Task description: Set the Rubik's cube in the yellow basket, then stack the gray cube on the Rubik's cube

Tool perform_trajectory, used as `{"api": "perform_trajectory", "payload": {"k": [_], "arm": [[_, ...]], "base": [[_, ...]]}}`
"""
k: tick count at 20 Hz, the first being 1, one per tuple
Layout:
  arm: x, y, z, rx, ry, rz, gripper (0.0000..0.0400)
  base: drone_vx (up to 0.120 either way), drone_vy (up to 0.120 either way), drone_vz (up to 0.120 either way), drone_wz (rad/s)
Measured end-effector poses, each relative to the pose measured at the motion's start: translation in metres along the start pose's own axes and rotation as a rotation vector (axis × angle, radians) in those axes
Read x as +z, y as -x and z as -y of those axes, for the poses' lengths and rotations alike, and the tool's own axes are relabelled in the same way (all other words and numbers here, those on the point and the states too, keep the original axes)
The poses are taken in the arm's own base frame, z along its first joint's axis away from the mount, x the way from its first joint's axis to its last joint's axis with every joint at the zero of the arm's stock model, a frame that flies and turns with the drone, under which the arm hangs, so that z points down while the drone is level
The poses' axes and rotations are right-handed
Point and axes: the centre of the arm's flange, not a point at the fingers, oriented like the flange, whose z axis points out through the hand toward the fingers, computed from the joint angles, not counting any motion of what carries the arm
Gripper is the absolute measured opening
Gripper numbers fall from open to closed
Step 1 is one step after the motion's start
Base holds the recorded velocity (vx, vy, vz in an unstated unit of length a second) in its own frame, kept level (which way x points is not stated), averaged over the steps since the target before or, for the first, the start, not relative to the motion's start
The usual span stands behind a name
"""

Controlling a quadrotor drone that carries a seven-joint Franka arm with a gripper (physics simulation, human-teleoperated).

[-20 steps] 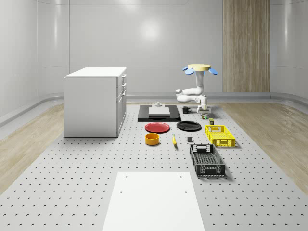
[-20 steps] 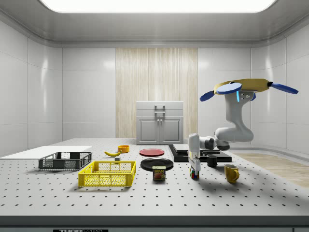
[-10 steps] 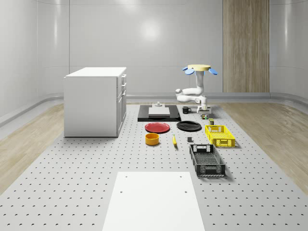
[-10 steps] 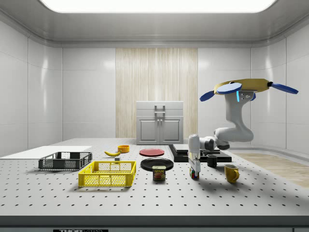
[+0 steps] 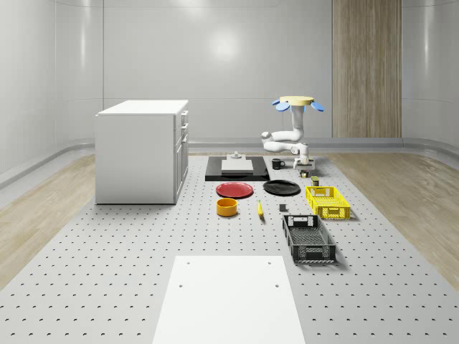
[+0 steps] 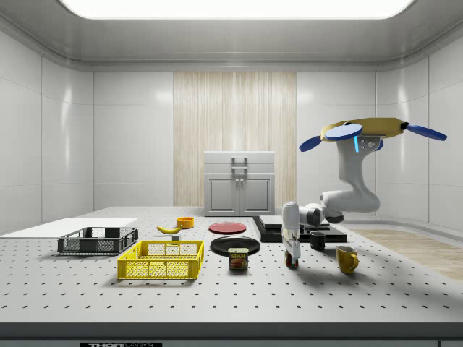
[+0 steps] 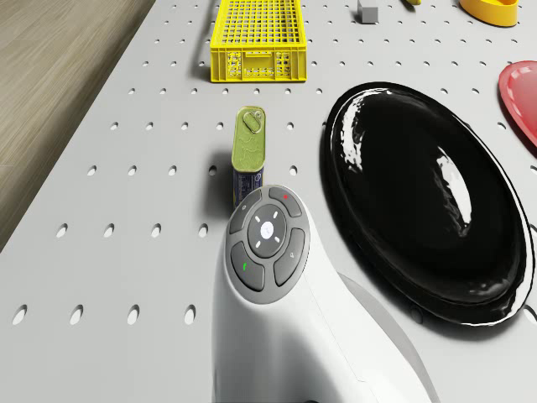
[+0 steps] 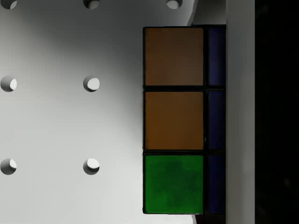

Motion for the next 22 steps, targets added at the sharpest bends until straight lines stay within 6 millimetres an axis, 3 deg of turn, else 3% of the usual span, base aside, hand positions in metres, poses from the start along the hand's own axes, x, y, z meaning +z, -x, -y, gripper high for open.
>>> {"api": "perform_trajectory", "payload": {"k": [4,9,19,22], "arm": [[-0.01,0.0,0.0,0.0,0.0,0.0,0.0327],[-0.025,0.0,0.0,0.0,0.0,0.0,0.0325],[-0.034,0.0,0.0,0.0,0.0,0.0,0.0325],[-0.035,0.0,0.0,0.0,0.0,0.0,0.0325]], "base": [[0.0,0.0,0.0,0.0],[0.008,0.0,0.112,0.0],[0.12,0.0,0.12,0.0],[0.12,0.0,0.0,0.0]]}}
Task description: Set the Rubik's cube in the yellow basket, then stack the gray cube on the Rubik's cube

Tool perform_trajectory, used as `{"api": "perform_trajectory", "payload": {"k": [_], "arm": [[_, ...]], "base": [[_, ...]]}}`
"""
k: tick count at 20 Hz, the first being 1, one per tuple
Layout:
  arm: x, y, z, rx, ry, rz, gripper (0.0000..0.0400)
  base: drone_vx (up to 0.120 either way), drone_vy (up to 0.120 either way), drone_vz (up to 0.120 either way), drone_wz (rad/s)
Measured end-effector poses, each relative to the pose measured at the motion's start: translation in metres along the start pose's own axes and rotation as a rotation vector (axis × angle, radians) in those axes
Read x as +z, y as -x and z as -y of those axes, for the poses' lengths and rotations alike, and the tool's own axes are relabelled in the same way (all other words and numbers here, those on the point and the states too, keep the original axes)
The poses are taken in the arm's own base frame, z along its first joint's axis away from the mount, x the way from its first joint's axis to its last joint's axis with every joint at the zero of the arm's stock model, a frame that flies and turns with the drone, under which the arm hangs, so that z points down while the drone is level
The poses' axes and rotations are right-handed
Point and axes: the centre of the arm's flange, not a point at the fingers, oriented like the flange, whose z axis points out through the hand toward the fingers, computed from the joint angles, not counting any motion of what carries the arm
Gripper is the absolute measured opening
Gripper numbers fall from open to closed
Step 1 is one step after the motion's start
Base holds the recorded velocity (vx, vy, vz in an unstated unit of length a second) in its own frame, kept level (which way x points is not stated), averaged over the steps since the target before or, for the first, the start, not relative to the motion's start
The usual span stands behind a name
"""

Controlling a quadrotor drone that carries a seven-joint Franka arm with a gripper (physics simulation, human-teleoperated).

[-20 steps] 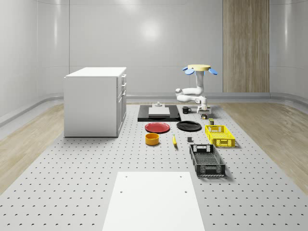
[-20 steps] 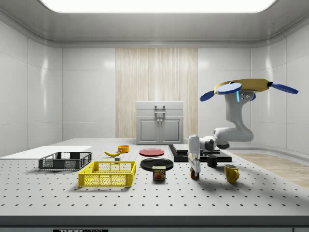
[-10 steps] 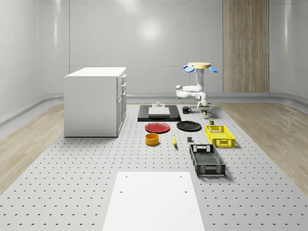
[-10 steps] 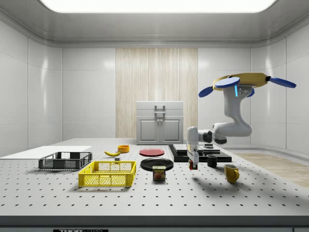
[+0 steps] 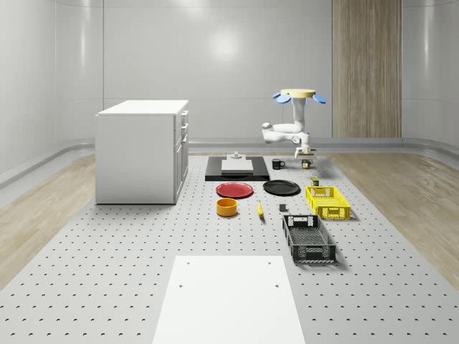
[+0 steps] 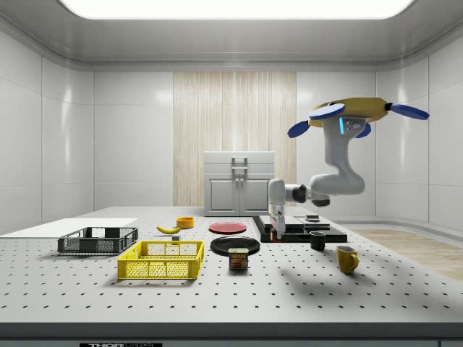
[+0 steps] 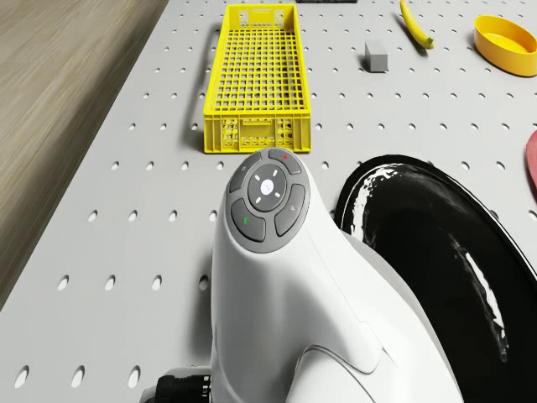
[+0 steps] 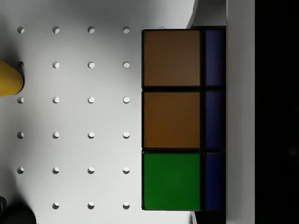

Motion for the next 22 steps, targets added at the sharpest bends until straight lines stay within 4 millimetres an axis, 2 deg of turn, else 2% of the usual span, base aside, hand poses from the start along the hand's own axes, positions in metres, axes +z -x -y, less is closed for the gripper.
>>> {"api": "perform_trajectory", "payload": {"k": [22], "arm": [[-0.0005,0.0,0.0,0.0,0.0,0.0,0.0325]], "base": [[0.12,0.0,0.0,0.0]]}}
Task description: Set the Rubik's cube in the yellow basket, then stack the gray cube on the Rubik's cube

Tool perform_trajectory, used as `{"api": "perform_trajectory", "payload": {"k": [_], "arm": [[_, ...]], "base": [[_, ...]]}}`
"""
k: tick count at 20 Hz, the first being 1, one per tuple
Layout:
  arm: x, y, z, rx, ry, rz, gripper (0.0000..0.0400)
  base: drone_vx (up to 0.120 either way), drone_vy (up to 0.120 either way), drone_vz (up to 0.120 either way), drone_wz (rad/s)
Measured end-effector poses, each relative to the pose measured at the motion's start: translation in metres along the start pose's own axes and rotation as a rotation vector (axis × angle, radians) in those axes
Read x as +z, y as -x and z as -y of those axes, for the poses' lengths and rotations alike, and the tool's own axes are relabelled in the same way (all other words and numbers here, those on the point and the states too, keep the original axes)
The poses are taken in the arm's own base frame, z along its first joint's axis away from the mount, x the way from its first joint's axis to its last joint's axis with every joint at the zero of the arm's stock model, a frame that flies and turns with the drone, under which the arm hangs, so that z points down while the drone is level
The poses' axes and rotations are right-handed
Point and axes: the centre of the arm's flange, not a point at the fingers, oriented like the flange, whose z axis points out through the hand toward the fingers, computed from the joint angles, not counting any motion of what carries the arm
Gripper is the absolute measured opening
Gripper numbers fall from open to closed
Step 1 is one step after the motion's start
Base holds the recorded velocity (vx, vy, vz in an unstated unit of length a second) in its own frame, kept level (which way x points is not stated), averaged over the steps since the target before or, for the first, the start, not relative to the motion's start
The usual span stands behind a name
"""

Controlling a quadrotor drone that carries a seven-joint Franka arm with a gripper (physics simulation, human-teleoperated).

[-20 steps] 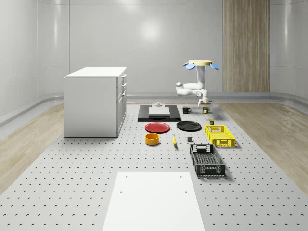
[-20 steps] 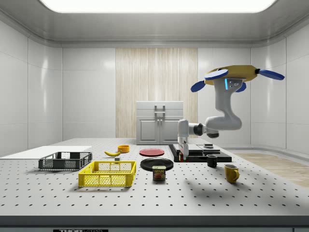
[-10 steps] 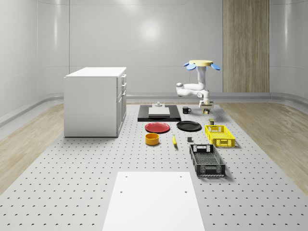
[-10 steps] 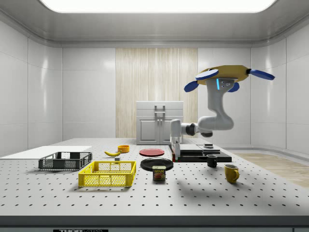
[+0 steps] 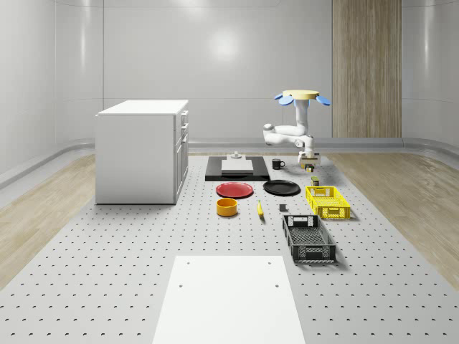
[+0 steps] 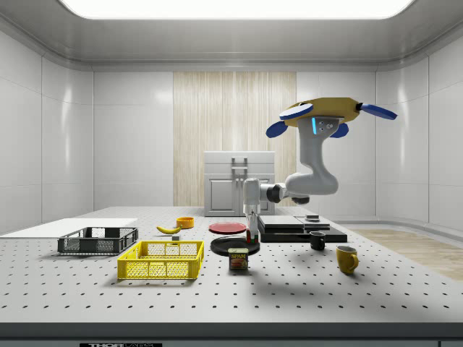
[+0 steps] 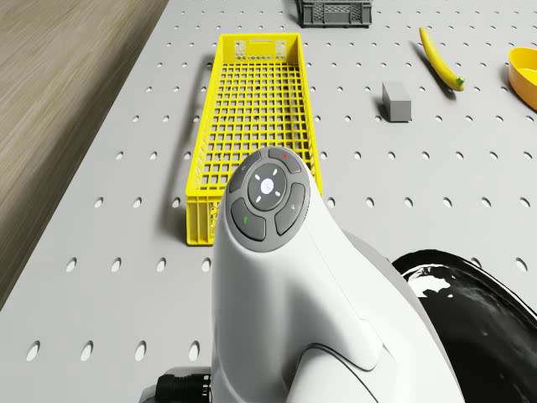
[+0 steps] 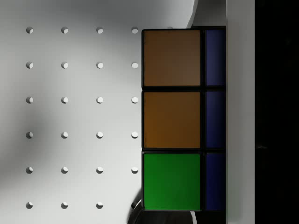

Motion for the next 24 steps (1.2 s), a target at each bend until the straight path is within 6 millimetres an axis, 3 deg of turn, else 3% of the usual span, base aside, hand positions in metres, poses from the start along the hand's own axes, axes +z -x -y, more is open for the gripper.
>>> {"api": "perform_trajectory", "payload": {"k": [24], "arm": [[0.0,0.0,0.0,0.0,0.0,0.0,0.0325]], "base": [[0.12,0.0,0.0,0.0]]}}
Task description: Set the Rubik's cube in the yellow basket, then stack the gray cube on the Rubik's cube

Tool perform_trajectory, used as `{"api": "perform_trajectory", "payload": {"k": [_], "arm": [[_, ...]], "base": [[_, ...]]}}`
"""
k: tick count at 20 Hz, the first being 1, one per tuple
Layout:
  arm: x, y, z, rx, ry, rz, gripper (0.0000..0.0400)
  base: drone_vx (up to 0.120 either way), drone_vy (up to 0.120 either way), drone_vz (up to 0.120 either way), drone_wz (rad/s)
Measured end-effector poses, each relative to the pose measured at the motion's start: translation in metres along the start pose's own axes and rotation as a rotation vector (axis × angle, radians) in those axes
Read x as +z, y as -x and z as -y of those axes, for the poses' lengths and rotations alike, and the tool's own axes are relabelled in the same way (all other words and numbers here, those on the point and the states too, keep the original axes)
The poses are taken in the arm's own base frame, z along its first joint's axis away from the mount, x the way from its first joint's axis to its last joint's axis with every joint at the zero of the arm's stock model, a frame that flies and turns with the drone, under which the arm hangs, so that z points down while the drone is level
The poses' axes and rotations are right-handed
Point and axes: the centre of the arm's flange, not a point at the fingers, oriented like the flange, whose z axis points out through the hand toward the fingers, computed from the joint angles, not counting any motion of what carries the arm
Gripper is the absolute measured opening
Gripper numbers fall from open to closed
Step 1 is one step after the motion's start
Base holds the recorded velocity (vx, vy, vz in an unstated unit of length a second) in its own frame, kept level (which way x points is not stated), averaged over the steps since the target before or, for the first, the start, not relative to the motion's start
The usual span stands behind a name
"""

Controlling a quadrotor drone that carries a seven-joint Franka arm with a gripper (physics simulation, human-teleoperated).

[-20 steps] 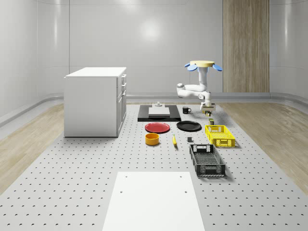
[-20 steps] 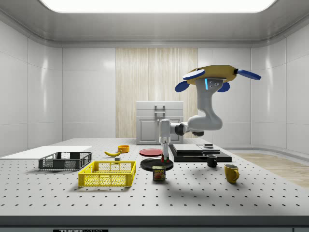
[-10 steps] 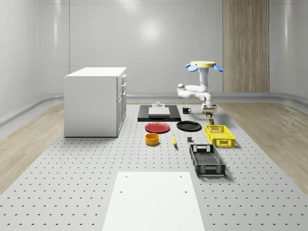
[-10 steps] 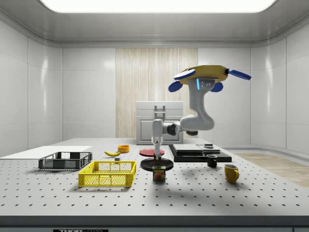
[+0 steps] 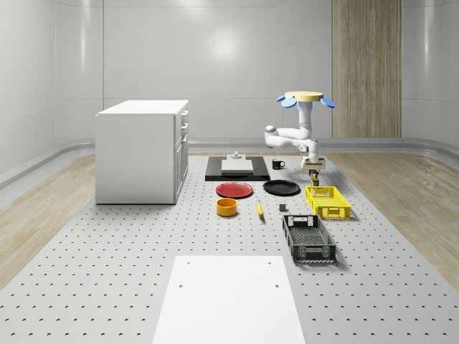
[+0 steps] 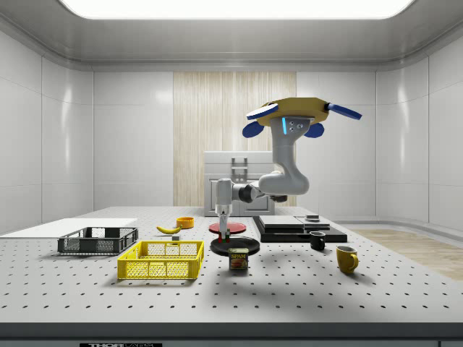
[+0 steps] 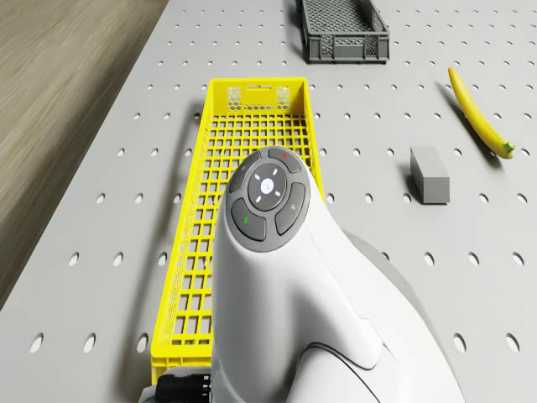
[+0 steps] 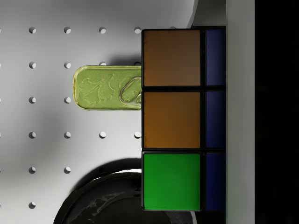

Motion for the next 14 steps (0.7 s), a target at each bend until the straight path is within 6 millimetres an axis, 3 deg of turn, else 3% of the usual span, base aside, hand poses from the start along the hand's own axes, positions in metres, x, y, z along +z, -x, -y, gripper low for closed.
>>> {"api": "perform_trajectory", "payload": {"k": [4,14], "arm": [[0.0,0.0,0.0,0.0,0.0,0.0,0.0325],[0.0,0.0,0.0,0.0,0.0,0.0,0.0325]], "base": [[0.12,0.11,0.0,0.0],[0.12,0.0,0.0,0.0]]}}
